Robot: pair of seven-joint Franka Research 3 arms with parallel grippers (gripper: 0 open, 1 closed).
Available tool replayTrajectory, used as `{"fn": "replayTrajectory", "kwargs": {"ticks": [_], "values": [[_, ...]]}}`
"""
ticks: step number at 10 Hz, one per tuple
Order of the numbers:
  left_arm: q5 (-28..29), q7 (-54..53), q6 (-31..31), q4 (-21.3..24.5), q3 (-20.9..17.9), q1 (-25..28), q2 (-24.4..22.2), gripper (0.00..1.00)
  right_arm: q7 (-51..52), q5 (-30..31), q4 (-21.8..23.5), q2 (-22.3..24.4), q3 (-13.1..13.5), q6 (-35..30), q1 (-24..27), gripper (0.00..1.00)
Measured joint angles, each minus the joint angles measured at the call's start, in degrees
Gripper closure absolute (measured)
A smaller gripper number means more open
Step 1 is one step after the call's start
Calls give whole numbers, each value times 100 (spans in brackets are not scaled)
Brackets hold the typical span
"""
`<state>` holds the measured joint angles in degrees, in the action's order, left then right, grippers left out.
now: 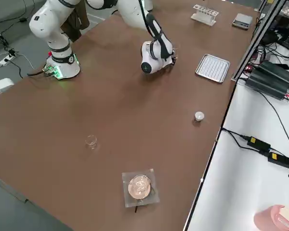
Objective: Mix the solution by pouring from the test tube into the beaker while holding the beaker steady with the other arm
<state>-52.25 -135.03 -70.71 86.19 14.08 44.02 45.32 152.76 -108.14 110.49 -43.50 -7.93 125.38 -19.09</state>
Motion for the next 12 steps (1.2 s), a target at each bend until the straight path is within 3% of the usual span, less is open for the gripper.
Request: {"fn": "replayTrajectory", "kwargs": {"ticks": [4,9,12], "values": [[-6,11,1,-7,145,-3,-81,78,4,0,0,0,-33,-2,-1,48],[68,697,-77,-194,240,-225,-536,78,8,0,0,0,-63,-1,-2,48],[181,924,-276,-218,251,-758,-700,78,9,0,0,0,-69,1,-2,48]]}}
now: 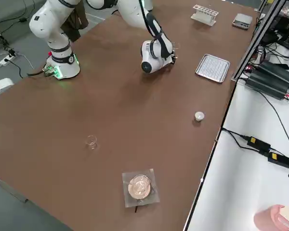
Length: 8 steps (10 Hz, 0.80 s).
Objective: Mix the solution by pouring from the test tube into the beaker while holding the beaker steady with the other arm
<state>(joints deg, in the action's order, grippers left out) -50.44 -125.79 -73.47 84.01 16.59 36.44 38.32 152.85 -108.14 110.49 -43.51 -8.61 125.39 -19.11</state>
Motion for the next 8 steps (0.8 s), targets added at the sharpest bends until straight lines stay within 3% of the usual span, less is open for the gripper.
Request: {"fn": "replayTrajectory", "kwargs": {"ticks": [5,8], "values": [[7,142,-1212,24,-5,-1335,-9,78,3,0,-8,-1,-9,1,-1,48],[6,930,-1958,139,2,-2156,-204,78,4,0,-13,-2,-12,5,-1,48]]}}
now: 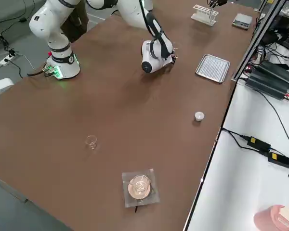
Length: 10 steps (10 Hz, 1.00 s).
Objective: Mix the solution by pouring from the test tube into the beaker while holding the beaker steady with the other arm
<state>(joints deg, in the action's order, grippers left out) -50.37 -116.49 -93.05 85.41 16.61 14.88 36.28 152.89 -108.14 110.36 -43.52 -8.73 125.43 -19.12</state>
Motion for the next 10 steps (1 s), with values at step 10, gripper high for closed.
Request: {"fn": "replayTrajectory", "kwargs": {"ticks": [10], "values": [[1217,2773,-2056,157,-360,-2643,-268,78,1,0,-28,-1,-5,8,1,48]]}}
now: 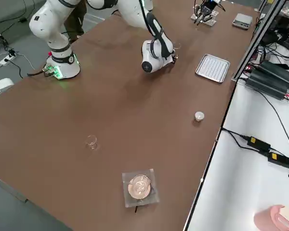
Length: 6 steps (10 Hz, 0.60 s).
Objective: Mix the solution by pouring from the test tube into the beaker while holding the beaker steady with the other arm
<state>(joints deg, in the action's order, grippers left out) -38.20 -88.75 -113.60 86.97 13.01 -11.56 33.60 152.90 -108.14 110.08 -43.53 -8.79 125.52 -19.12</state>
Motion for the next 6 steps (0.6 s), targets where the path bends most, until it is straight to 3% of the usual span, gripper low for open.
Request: {"fn": "replayTrajectory", "kwargs": {"ticks": [2,6], "values": [[633,698,-39,-93,-18,-353,-77,78,0,0,-1,0,-2,0,0,48],[679,1139,-540,-100,-58,-836,7,78,0,0,-2,0,-6,0,-1,48]]}}
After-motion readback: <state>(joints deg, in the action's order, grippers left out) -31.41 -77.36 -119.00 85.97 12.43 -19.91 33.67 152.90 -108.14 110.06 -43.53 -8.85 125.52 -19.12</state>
